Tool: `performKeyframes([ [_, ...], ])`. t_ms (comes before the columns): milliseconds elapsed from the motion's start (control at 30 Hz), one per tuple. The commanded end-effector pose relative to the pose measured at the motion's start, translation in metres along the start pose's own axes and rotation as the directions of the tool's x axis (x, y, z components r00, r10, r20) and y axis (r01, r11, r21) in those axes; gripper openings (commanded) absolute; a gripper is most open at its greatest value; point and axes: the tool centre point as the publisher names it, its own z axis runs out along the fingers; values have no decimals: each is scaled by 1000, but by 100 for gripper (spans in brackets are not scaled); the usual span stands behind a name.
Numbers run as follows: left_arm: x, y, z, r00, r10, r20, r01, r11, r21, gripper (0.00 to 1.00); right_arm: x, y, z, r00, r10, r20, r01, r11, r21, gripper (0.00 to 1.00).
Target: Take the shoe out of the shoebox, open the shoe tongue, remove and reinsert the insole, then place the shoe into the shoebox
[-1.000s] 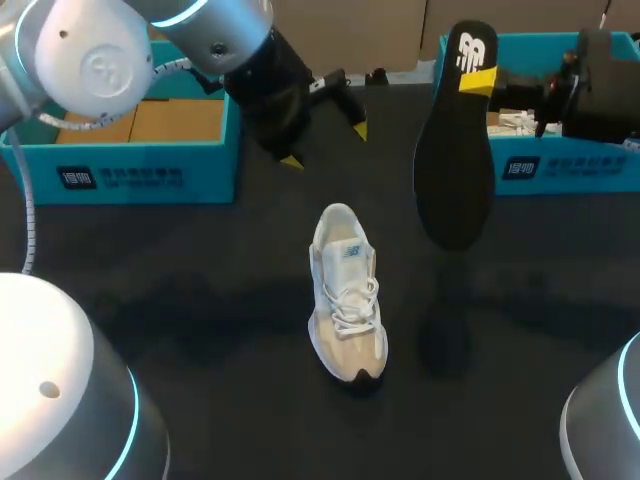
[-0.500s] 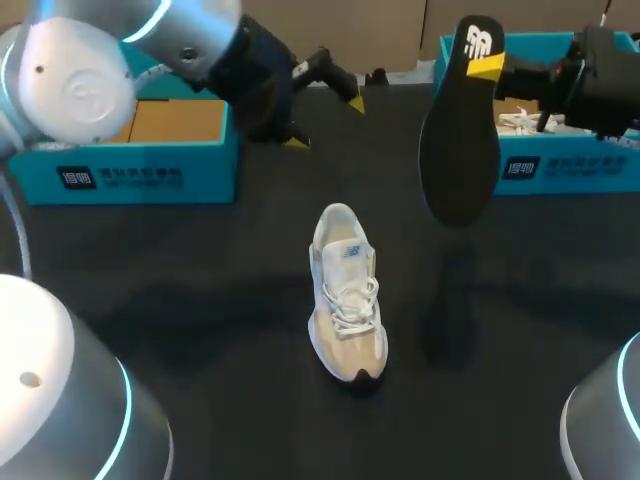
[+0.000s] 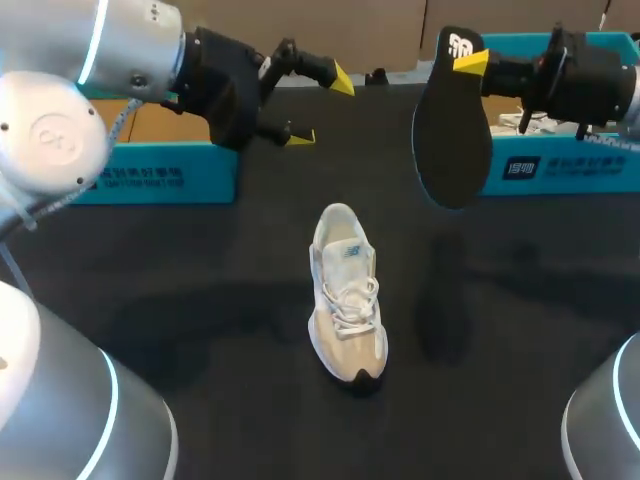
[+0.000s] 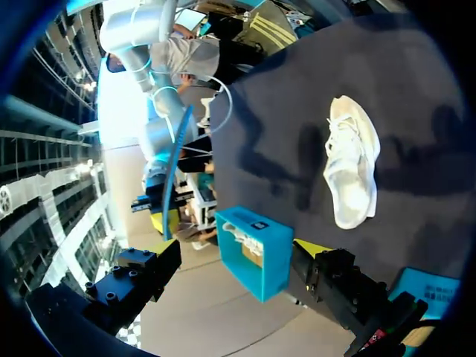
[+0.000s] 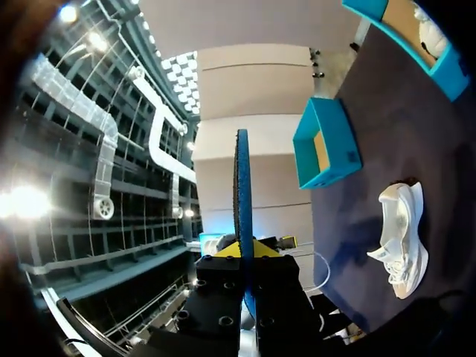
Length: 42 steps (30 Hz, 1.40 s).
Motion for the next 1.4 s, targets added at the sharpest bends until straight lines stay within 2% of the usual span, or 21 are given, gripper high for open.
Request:
performKeyframes([
  [33, -2, -3, -1, 991, -15, 135, 14, 1000, 4, 100, 3, 12, 14, 999, 19, 32, -20, 999, 27, 0],
  [567, -29, -6, -14, 948, -26, 317, 19, 999, 26, 100, 3, 13, 15, 999, 23, 34, -24, 999, 37, 0],
  [700, -34, -8, -12, 936, -35, 351, 26, 999, 31, 100, -2, 14, 31, 994, 91, 60, -92, 996, 14, 0],
  [900, -38, -13, -7, 923, -47, 383, 31, 998, 48, 100, -6, 18, 45, 988, 147, 49, -145, 988, -44, 0],
  [1100, -35, -19, 5, 914, -69, 401, 42, 996, 75, 100, -6, 26, 63, 985, 166, 44, -165, 986, -39, 0],
  [1167, -36, -20, 7, 909, -75, 409, 46, 996, 79, 96, -7, 26, 67, 983, 176, 52, -175, 984, -37, 0],
  [1300, -38, -19, 11, 905, -73, 419, 44, 996, 80, 74, -6, 24, 77, 981, 187, 56, -186, 982, -17, 0],
  [1367, -41, -19, 14, 904, -62, 424, 32, 996, 78, 67, -6, 23, 80, 980, 190, 52, -190, 982, -8, 0],
  [1400, -42, -19, 16, 904, -52, 424, 23, 997, 73, 58, -6, 22, 83, 980, 191, 52, -192, 981, 1, 0],
])
